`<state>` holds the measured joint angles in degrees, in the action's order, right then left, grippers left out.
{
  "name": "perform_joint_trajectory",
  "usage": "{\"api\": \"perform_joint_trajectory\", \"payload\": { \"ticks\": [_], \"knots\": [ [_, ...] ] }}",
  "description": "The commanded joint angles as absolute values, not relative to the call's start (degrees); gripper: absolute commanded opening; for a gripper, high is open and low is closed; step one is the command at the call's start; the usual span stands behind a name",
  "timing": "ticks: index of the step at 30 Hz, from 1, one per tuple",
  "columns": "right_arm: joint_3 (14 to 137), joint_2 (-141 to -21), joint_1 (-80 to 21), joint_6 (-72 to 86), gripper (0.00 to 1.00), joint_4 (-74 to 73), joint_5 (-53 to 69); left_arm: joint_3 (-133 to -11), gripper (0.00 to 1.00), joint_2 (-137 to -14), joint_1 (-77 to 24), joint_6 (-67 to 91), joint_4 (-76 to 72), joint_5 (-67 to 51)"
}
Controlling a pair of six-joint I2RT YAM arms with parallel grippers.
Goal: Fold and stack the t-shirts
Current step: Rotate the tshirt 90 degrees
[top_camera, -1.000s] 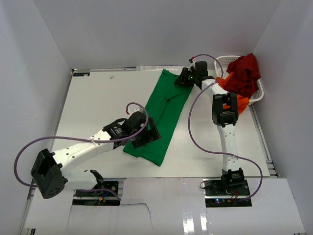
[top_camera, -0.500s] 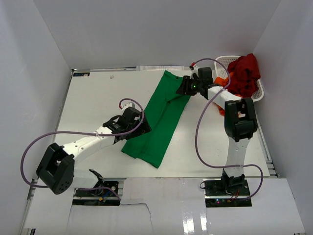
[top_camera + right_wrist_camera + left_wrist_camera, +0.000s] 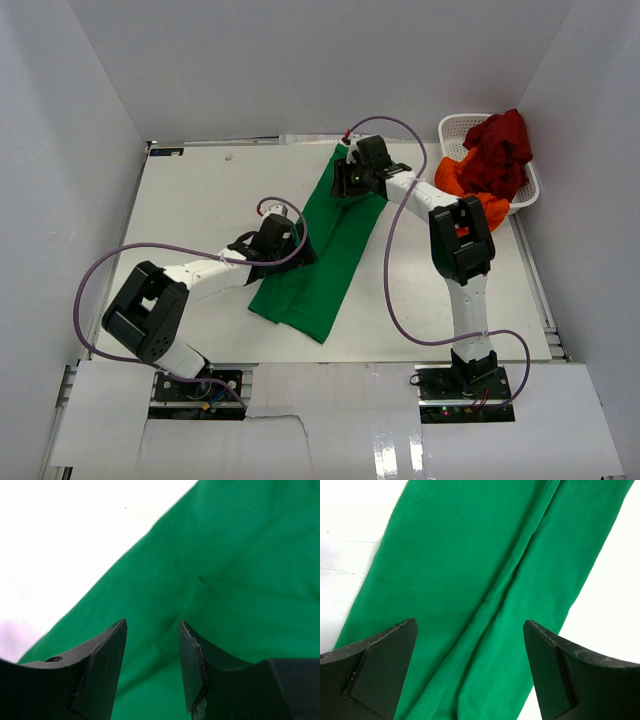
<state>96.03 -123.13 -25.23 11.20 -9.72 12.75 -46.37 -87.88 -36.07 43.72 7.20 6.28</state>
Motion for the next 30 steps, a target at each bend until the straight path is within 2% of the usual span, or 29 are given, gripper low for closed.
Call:
{"api": "perform_joint_trajectory", "payload": {
  "ticks": [1, 10, 16, 21, 27, 30],
  "knots": [
    [105.36, -128.13, -27.85, 10.02, 0.52, -16.51, 2.39, -44.30, 0.98, -85.87, -35.42, 43.33, 3.78, 3.87],
    [113.55, -132.80, -31.02, 10.37, 0.54, -19.25, -11.67, -42.10, 0.98, -83.32, -35.42, 43.68, 3.60, 2.99],
    [112.06, -132.45, -32.25, 8.71, 0.54, -17.84, -15.20, -40.87, 0.98, -82.53, -35.42, 43.68, 3.08, 3.16],
    [115.66, -135.00, -32.52, 8.44, 0.55, -20.92, -16.70, -40.43, 0.98, -82.88, -35.42, 43.86, 2.64, 2.64],
    [117.24, -136.40, -33.13, 7.82, 0.47, -21.53, -19.25, -39.82, 0.98, -82.79, -35.33, 43.86, 2.55, 2.63],
    [118.82, -137.46, -33.13, 7.82, 0.47, -22.76, -20.21, -39.55, 0.98, -82.18, -35.24, 43.68, 2.72, 2.81]
  ]
}}
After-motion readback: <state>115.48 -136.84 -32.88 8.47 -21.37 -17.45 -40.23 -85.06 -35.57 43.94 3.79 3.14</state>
